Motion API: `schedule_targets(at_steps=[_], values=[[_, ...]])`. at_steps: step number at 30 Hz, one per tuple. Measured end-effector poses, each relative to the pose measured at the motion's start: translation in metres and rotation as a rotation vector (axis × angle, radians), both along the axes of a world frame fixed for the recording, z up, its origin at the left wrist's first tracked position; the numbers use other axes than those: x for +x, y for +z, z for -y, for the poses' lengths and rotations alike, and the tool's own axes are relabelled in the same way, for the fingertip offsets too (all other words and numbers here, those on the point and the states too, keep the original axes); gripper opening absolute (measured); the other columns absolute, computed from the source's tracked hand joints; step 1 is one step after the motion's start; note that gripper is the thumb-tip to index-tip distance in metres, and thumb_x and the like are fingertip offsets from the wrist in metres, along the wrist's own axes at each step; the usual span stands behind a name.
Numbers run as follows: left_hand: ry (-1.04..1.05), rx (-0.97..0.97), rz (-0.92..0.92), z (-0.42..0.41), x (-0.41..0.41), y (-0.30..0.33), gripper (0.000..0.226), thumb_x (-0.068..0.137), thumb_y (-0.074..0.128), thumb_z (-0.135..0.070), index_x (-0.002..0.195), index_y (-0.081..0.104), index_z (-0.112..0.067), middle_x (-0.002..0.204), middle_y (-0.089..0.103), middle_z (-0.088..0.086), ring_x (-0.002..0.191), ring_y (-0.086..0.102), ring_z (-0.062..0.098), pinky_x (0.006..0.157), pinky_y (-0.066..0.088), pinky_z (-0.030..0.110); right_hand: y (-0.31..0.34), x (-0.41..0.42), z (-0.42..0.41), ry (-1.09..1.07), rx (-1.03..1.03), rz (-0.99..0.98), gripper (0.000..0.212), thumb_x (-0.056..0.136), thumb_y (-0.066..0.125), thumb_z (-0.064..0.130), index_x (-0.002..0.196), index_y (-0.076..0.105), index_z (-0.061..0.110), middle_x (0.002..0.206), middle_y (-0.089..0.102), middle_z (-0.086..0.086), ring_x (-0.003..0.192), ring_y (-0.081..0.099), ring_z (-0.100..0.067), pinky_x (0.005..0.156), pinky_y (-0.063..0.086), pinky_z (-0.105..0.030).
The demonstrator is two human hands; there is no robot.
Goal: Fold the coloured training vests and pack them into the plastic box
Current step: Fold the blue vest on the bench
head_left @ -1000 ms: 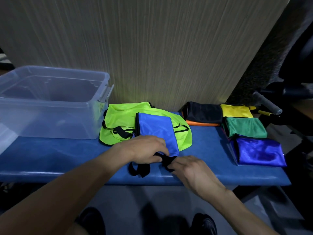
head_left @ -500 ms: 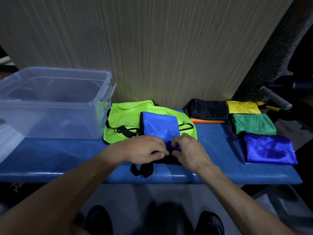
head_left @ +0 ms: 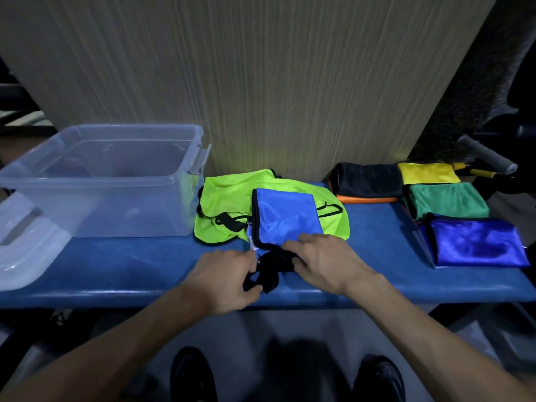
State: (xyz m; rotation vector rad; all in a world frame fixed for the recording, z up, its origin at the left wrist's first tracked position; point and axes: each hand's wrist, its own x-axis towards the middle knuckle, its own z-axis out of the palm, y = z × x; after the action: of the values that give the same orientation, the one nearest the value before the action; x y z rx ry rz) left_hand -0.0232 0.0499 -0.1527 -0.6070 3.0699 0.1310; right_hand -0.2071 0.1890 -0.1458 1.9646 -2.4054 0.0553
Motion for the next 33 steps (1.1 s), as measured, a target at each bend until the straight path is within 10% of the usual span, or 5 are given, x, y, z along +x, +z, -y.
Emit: schedule_targets(at_steps=[16,21,26,33], values=[[0.052,-0.238,-0.260,-0.025,0.013,-0.038,0.031,0.077,0.060,-0.055,0.089,0.055,-0.027,0.080,0.053,-0.012,0.055,0.060,0.015,0.037,0.036,0.032,0.003,0.010,-0.009,0.017,0.079,-0.049,0.072,0.099,0.049,0.044,0.160,0.010,0.040,0.133,0.050,-0.004,0.114,0.052,-0.029,0.087,0.044,-0.038],[0.084,-0.015,-0.330,-0.022,0.013,-0.030,0.016,0.091,0.062,-0.029,0.105,0.060,-0.023,0.094,0.058,-0.009,0.075,0.063,0.026,0.058,0.041,0.036,0.001,0.013,-0.008,0.016,0.089,-0.086,0.075,0.099,0.050,0.045,0.160,0.007,0.041,0.135,0.048,-0.006,0.115,0.051,-0.029,0.089,0.042,-0.037],[-0.037,0.296,-0.466,-0.022,0.014,-0.021,0.010,0.087,0.059,-0.031,0.096,0.062,-0.029,0.080,0.048,-0.017,0.065,0.049,0.001,0.062,0.048,0.031,-0.001,0.014,-0.006,0.023,0.120,-0.103,0.075,0.099,0.050,0.045,0.160,0.005,0.042,0.136,0.046,-0.009,0.117,0.050,-0.031,0.091,0.042,-0.039],[-0.126,0.096,-0.323,-0.025,0.005,-0.046,0.029,0.093,0.049,-0.037,0.115,0.064,-0.026,0.111,0.056,-0.011,0.092,0.063,0.013,0.074,0.057,0.036,0.000,0.015,-0.004,0.014,0.148,-0.095,0.074,0.100,0.049,0.044,0.159,0.005,0.043,0.137,0.044,-0.009,0.120,0.049,-0.031,0.094,0.041,-0.039]])
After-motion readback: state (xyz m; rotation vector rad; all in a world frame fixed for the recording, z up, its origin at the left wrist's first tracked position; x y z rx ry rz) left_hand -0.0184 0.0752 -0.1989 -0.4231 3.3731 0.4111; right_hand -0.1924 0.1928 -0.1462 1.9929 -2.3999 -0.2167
